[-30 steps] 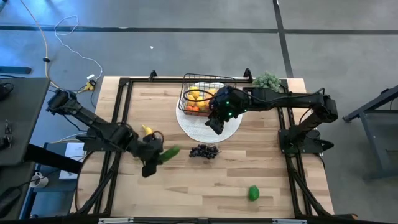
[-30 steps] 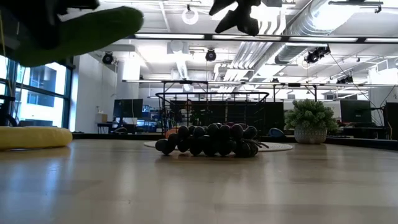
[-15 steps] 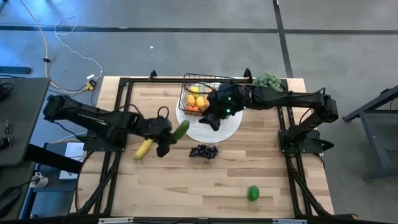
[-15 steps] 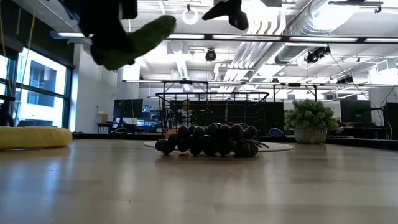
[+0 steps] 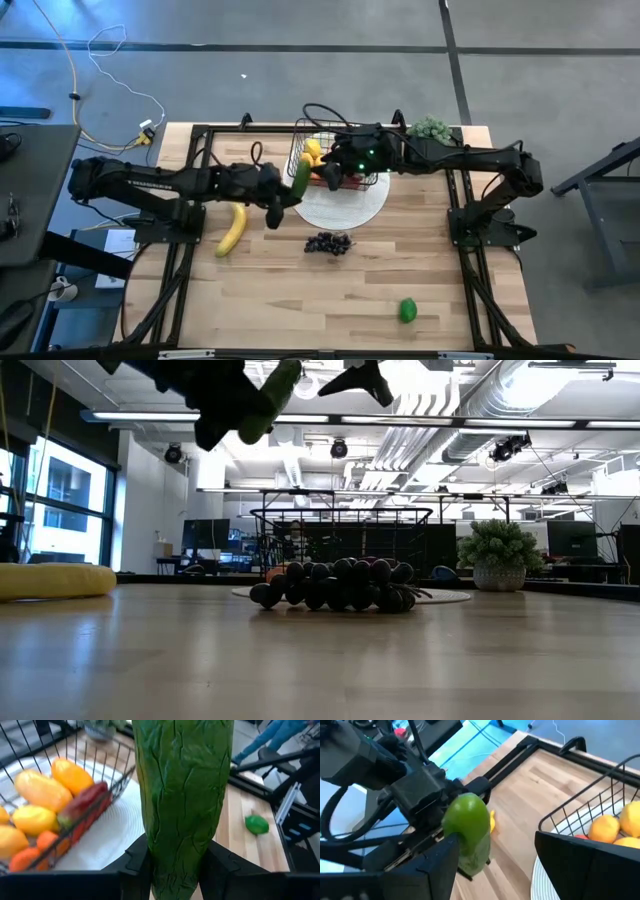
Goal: Build produce basket
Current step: Put the cucumber into mesh basket
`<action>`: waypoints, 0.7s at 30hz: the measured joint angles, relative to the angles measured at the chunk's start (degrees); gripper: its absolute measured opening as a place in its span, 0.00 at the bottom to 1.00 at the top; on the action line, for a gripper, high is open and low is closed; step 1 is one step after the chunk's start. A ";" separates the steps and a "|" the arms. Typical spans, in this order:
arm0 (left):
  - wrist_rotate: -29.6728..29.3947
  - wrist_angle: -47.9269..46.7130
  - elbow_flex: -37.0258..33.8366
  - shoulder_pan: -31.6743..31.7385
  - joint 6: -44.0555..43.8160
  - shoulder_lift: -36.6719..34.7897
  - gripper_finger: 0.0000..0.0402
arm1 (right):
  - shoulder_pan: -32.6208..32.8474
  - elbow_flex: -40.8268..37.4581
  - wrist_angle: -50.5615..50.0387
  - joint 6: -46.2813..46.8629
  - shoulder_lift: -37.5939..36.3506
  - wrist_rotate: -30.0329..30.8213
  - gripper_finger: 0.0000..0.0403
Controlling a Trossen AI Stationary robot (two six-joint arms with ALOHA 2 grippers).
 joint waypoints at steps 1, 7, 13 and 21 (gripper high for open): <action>0.04 0.67 0.00 0.48 0.44 0.00 0.25 | 0.00 0.00 0.60 -0.20 0.10 0.44 0.60; 0.02 4.62 0.00 2.55 2.39 0.04 0.25 | 0.06 0.00 7.19 -3.21 1.55 1.17 0.60; 2.15 7.60 0.00 5.40 4.01 0.04 0.26 | 0.05 0.00 10.46 -5.15 2.68 1.18 0.60; 3.26 9.64 0.00 8.07 5.94 0.04 0.26 | -0.40 -0.02 14.42 -5.98 5.39 2.46 0.58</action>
